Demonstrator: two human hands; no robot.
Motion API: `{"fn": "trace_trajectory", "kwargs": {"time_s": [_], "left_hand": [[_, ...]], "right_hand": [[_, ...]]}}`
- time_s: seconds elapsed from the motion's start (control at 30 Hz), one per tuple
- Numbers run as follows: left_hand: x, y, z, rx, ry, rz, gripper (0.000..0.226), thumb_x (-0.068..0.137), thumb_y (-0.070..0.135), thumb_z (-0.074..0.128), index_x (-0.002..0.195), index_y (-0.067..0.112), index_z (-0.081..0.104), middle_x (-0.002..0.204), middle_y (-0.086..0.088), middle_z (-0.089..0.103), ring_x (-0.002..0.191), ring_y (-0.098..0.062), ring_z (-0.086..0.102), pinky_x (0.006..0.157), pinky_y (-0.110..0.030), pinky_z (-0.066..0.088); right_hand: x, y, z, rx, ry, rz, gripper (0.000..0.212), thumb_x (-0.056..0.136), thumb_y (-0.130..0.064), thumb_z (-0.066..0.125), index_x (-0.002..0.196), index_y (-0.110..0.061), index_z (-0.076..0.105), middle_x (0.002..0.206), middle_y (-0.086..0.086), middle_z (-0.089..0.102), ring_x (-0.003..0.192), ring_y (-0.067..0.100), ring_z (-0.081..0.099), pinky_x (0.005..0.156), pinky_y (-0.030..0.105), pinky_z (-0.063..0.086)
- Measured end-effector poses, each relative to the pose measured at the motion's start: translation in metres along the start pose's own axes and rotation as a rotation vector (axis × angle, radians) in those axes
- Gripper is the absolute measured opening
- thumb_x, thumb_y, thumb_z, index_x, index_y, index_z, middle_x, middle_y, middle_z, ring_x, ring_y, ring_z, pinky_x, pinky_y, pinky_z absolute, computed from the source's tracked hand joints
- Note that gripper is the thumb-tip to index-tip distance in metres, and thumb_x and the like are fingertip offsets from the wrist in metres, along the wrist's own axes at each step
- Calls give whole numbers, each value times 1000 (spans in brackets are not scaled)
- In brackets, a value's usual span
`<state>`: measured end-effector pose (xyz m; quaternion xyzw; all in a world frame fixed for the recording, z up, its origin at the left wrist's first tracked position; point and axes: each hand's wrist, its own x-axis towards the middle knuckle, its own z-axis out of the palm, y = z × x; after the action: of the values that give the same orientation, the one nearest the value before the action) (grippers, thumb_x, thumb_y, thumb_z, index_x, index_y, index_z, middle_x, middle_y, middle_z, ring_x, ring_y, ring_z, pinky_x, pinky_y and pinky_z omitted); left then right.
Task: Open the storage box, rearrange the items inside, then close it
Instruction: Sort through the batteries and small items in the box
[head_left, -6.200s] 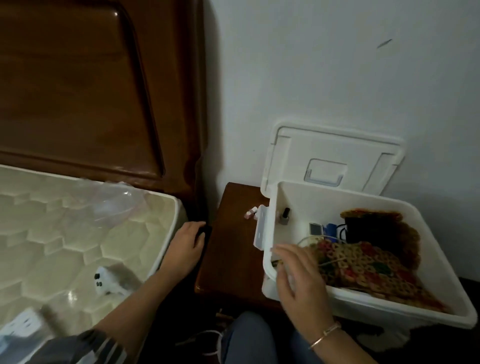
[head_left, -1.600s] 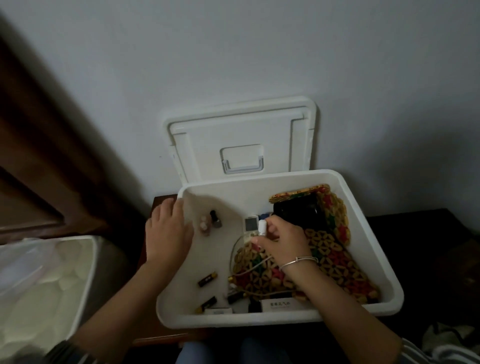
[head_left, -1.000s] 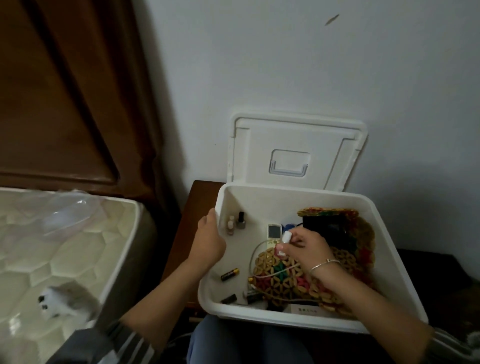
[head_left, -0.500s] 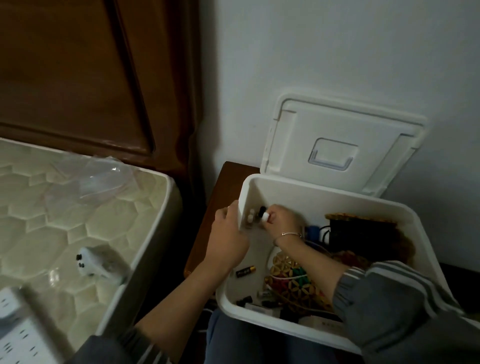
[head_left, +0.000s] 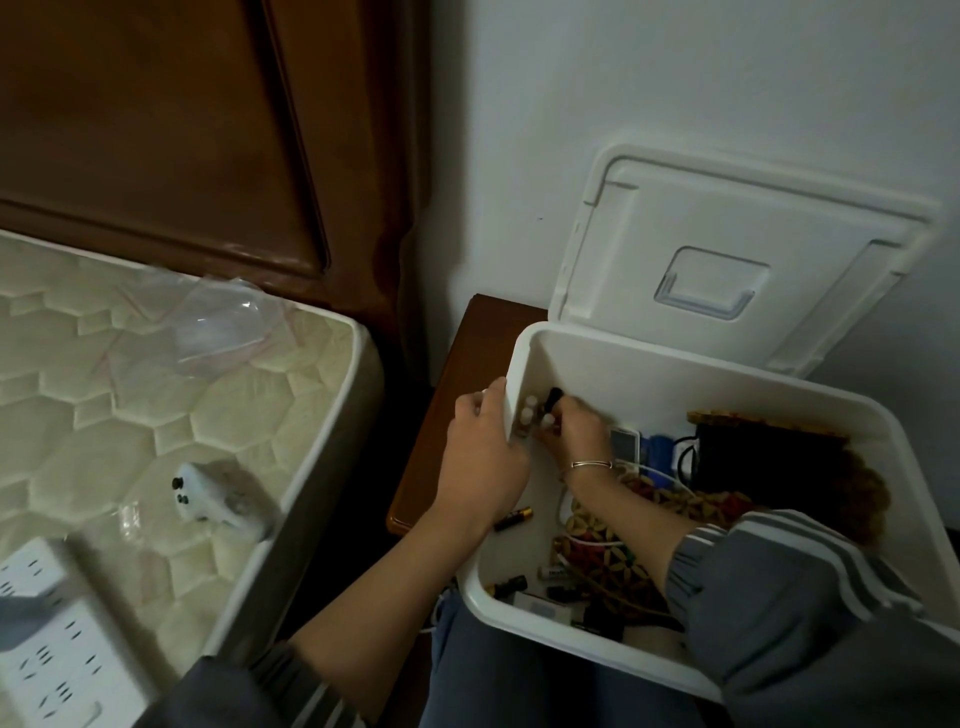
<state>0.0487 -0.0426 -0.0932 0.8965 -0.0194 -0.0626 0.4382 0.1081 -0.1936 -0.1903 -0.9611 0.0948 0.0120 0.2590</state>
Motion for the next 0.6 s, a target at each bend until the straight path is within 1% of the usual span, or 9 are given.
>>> {"fn": "trace_trajectory", "kwargs": {"time_s": [0.07, 0.13, 0.2, 0.27, 0.37, 0.47, 0.6], "left_hand": [[0, -1, 0, -1, 0, -2, 69, 88, 16, 54, 150, 25, 26, 141, -6, 34, 124, -28, 42, 103, -34, 39], [0, -1, 1, 0, 3, -5, 68, 87, 16, 54, 149, 26, 26, 141, -6, 34, 125, -27, 42, 100, -31, 37], [0, -1, 1, -8, 1, -6, 69, 86, 15, 54, 149, 26, 27, 141, -5, 34, 125, -26, 41, 97, -27, 34], [0, -1, 1, -17, -4, -8, 70, 86, 14, 54, 149, 26, 27, 142, -5, 33, 125, -27, 41, 97, -27, 34], [0, -1, 1, -22, -9, -10, 69, 86, 14, 54, 149, 26, 27, 142, -6, 33, 125, -27, 42, 100, -31, 37], [-1, -1, 1, -15, -9, -7, 71, 85, 13, 54, 149, 28, 26, 141, -4, 33, 123, -26, 42, 100, -31, 39], [1, -3, 3, -19, 1, -3, 72, 85, 10, 54, 149, 28, 26, 140, -4, 34, 121, -25, 43, 94, -25, 36]], "right_hand": [[-1, 2, 1, 10, 13, 3, 24, 87, -23, 61, 104, -6, 57, 102, 16, 64, 93, 31, 63, 80, 37, 51], [-2, 4, 1, 48, 38, 50, 23, 87, -24, 62, 100, -7, 56, 96, 15, 65, 88, 30, 64, 76, 35, 52], [-1, 6, 2, 89, 52, 120, 22, 86, -22, 62, 99, -6, 55, 92, 15, 66, 85, 30, 65, 73, 33, 51], [1, 8, 2, 110, 32, 153, 21, 86, -19, 62, 99, -5, 56, 90, 15, 67, 85, 30, 65, 74, 32, 52], [5, 10, 3, 102, -13, 124, 22, 85, -21, 63, 99, -5, 60, 91, 14, 68, 85, 27, 64, 74, 29, 48], [7, 10, 3, 91, -15, 117, 22, 85, -25, 62, 96, -6, 63, 91, 13, 68, 85, 27, 64, 71, 25, 43], [7, 5, 4, 101, 3, 79, 10, 84, -22, 62, 88, -13, 61, 91, 12, 69, 83, 24, 63, 77, 30, 48]]}}
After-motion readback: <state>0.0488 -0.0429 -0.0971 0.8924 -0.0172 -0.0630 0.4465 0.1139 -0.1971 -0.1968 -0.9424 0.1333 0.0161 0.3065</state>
